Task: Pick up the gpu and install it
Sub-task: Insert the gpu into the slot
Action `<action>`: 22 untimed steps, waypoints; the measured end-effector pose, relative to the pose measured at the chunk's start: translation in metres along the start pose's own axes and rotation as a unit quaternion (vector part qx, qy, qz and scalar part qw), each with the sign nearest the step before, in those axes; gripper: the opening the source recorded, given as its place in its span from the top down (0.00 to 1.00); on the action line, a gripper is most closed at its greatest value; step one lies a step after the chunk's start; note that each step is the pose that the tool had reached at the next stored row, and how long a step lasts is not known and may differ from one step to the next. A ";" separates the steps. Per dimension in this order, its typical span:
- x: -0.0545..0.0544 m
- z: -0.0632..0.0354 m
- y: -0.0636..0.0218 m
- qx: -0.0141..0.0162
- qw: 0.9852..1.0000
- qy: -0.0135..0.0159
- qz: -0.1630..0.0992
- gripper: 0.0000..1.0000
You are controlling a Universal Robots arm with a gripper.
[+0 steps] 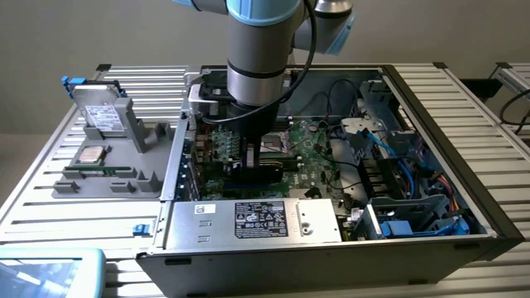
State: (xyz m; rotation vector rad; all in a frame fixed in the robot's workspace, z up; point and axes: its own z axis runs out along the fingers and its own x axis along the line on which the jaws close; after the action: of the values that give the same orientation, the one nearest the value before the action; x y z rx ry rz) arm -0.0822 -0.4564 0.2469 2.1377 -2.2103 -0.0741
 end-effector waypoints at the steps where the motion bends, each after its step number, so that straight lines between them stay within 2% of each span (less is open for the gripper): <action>1: 0.000 0.0000 0.0000 0.000 1.000 0.000 0.000 0.72; 12: 0.000 0.0005 0.0000 0.000 1.000 0.001 -0.012 0.72; 22: 0.000 0.0009 -0.0001 0.000 1.000 0.001 -0.013 0.72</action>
State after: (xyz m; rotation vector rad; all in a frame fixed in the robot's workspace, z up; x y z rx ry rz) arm -0.0822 -0.4562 0.2460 2.1652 -2.1822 -0.0725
